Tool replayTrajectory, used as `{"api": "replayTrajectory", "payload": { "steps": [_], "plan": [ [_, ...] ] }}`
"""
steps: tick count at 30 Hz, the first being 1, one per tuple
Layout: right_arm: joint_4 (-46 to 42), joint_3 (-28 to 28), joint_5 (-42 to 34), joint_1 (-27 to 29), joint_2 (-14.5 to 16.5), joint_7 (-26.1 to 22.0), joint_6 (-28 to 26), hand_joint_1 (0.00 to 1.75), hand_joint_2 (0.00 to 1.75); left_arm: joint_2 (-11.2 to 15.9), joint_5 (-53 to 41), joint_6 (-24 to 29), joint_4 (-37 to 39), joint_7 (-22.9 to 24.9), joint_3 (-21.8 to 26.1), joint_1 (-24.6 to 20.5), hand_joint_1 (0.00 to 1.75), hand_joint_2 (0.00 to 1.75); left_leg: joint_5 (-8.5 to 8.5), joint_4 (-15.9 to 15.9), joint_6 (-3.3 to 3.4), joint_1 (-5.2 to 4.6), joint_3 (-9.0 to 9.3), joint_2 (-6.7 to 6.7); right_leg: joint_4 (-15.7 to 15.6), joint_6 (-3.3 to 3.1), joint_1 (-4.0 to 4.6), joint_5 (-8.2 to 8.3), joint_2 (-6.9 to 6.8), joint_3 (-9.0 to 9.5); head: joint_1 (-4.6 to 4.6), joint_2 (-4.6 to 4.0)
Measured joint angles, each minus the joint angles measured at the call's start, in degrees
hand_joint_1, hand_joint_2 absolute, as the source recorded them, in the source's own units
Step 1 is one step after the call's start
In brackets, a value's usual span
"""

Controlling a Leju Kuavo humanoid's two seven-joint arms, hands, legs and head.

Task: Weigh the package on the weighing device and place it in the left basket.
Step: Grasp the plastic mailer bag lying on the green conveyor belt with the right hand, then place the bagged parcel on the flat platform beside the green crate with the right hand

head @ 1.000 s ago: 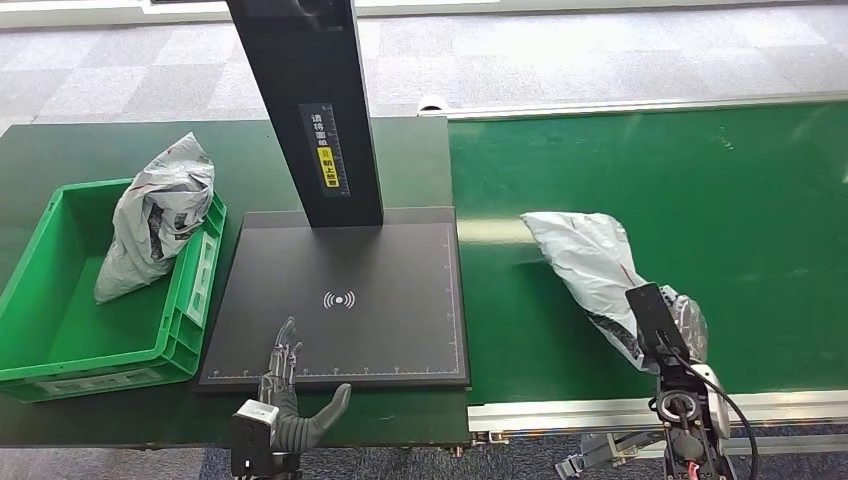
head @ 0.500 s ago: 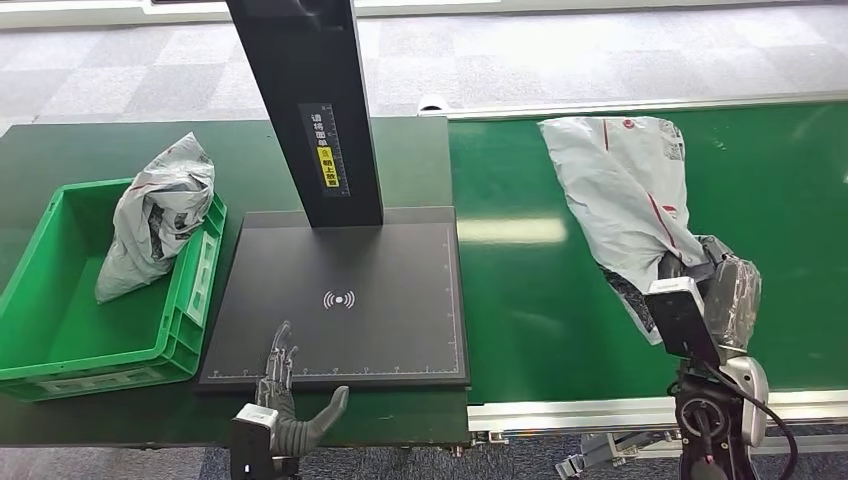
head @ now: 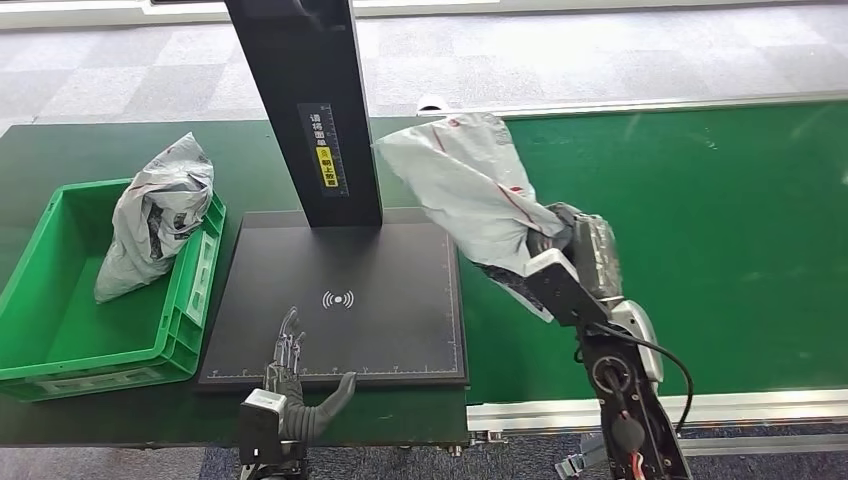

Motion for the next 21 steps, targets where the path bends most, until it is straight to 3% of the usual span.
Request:
{"api": "replayTrajectory", "payload": {
  "steps": [4, 8, 21],
  "plan": [
    [10.14, 4.87, -1.83, -4.23, 3.48, -0.32, 1.57, 1.73, 1.75, -0.56, -0.08, 0.45, 0.59, 0.00, 0.07, -1.14, 0.00, 1.75, 0.03, 0.00, -0.03, 0.03, -0.01, -0.10, 0.01, -0.03, 0.05, 0.00, -0.07, -0.02, 0.01, 0.00],
    [18.17, 6.93, -2.78, -6.79, 5.25, -1.08, 2.16, 0.00, 1.75, -0.65, -0.08, 0.89, 0.68, 0.00, 0.36, -1.27, 0.00, 1.75, 0.03, 0.01, -0.03, 0.02, -0.08, -0.08, 0.01, -0.02, 0.04, 0.00, -0.07, -0.06, 0.02, 0.00],
    [25.75, 7.79, -7.25, -9.03, 5.92, -3.90, 3.68, 0.00, 1.75, -0.63, -0.35, 1.81, 0.69, 0.00, 1.04, -1.07, 0.00, 1.75, 0.01, 0.02, -0.02, 0.02, -0.10, -0.07, 0.00, -0.02, 0.03, 0.00, -0.07, -0.11, 0.01, 0.00]
  ]
}}
